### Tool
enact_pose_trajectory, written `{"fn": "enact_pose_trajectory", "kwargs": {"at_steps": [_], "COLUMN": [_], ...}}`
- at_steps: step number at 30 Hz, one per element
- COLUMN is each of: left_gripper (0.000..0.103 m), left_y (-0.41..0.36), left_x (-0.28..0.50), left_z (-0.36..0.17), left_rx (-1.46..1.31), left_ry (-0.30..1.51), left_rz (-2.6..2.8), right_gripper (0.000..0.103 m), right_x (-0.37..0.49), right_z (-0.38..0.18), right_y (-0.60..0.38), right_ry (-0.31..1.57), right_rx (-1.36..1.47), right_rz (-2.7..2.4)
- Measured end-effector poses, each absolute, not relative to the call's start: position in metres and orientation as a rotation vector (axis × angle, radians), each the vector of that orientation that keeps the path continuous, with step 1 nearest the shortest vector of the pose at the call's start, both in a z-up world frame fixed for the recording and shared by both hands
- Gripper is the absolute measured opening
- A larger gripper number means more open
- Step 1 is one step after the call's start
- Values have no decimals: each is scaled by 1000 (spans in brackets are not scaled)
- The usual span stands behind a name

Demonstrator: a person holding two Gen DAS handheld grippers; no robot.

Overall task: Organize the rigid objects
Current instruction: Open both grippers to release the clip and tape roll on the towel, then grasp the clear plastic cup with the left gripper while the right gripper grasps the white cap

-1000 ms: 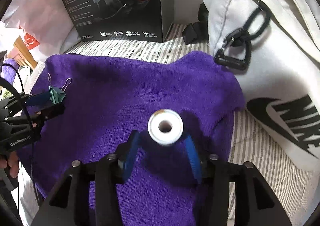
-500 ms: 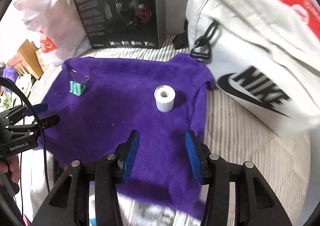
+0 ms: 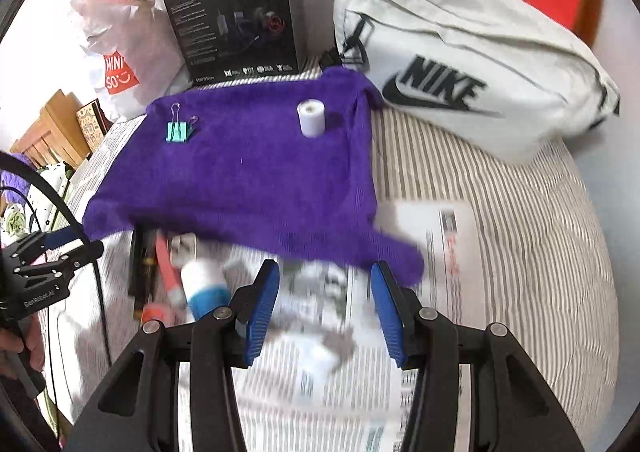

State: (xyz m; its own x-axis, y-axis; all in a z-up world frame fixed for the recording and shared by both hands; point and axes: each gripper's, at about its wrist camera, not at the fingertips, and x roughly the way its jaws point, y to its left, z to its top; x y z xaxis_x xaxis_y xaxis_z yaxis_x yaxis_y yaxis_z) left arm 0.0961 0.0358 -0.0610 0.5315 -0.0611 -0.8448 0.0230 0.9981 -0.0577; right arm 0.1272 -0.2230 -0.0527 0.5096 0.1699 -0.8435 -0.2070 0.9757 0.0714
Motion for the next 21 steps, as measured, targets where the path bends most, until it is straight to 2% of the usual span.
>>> {"fn": "enact_pose_trajectory", "kwargs": {"at_steps": [14, 21], "left_gripper": [61, 49], "left_y": [16, 11], "left_x": [84, 87], "left_z": [-96, -101], "left_rx": [39, 59], "left_ry": [1001, 961], "left_rz": [-83, -92], "right_gripper": [48, 48], "right_x": [80, 71], "right_z": [-74, -83], "right_y": [-244, -253], "right_ry": [1021, 1028], "right_rx": [13, 22], "right_rz": [197, 184]}}
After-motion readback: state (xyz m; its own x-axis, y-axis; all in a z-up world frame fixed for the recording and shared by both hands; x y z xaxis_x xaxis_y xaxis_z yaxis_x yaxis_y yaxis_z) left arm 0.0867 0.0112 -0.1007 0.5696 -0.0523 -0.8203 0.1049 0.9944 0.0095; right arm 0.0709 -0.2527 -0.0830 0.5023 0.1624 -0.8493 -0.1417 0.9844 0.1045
